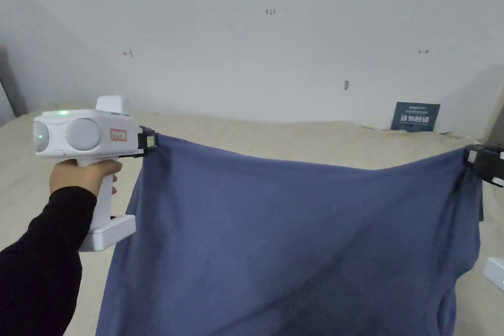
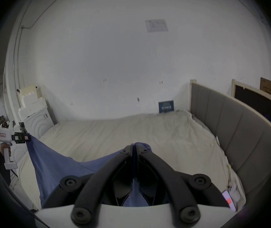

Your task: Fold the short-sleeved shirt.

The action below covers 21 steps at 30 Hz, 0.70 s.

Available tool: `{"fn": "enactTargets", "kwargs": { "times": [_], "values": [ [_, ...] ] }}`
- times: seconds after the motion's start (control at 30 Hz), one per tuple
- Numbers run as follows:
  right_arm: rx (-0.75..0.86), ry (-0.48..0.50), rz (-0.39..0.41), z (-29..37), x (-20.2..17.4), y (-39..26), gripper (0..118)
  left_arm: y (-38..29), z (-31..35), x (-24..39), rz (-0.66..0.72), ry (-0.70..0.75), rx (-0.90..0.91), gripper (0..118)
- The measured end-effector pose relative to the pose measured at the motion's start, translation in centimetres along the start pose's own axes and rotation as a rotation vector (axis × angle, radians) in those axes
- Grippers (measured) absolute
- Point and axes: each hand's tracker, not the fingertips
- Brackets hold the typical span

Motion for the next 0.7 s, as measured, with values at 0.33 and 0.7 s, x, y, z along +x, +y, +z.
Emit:
{"fn": "enactTargets", "kwargs": {
  "times": [0.33,0.7],
  "values": [
    [0.217,-0.014,0.071,-2.4,-3.0,11.8,1,12.6,2.0,1.8,-0.089,0.09,0.209,0],
    [0.361,-0.035,0.107,-3.9,-3.6,22.3,1,20.6,1.1,3.7,-0.137,0.092,0.317,0]
  ]
}}
